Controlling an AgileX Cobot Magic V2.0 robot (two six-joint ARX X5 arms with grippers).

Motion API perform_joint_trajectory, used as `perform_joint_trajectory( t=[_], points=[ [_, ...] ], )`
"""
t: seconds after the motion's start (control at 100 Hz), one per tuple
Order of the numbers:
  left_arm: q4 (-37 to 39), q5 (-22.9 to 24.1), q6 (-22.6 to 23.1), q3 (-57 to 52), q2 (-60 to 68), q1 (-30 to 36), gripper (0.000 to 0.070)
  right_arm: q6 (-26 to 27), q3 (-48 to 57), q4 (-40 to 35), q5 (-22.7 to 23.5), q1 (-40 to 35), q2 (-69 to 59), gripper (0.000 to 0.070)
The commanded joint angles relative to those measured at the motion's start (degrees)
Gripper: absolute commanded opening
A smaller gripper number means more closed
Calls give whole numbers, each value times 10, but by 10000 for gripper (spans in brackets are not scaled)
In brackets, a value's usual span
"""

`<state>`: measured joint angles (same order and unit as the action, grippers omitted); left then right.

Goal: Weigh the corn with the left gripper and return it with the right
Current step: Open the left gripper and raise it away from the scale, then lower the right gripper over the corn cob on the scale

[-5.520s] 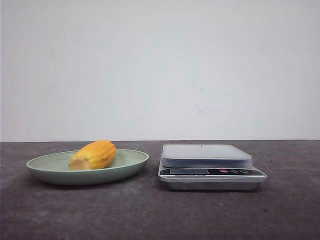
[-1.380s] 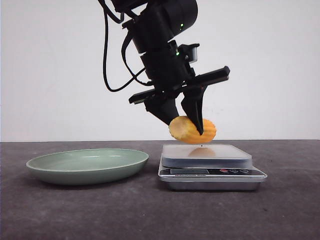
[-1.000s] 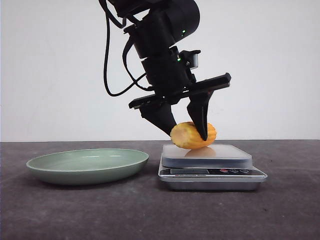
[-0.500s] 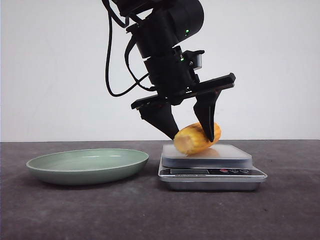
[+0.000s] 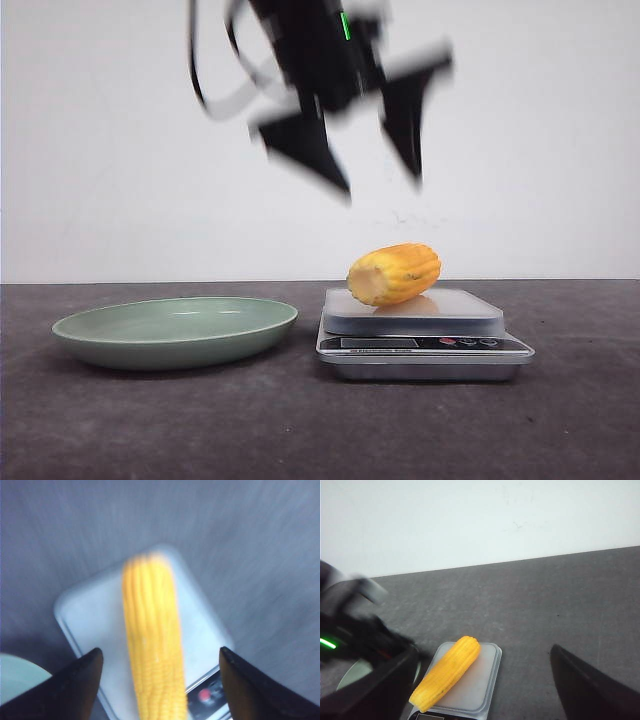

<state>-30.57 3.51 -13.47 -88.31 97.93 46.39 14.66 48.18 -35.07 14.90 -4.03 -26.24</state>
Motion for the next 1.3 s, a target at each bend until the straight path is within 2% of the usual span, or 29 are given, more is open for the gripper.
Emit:
perform_joint_trajectory(
  t=[0.0,0.11,0.32,0.4,0.51,0.63,0.77,0.88,1.02,1.16,1.29],
  points=[
    [-10,7,21,-14,-38,5,442,-13,11,4,1,-1,-2,537],
    [-57,32,28,-14,-124,0,441,-14,11,2,3,-3,-6,537],
    [-147,144,44,-14,-301,-4,441,-14,11,10,19,-35,-76,538],
    [-172,172,43,-14,-365,-4,441,-14,11,28,19,-55,-117,542],
    [-216,205,29,-14,-443,-4,440,-11,15,63,17,-88,-177,553],
    [-291,271,-6,-13,-511,-4,440,-3,34,92,11,-129,-245,559],
    [-389,325,-60,-10,-574,-4,441,-3,73,98,-28,-176,-332,617],
    [-435,346,-98,3,-618,-4,441,-3,106,104,-54,-210,-399,628],
    [-450,350,-138,47,-678,-4,441,2,136,121,-80,-242,-473,628],
    [-448,317,-186,121,-735,-4,440,10,153,130,-119,-259,-533,628],
    [-447,285,-219,203,-773,-4,440,22,155,146,-122,-259,-576,629]
  ],
)
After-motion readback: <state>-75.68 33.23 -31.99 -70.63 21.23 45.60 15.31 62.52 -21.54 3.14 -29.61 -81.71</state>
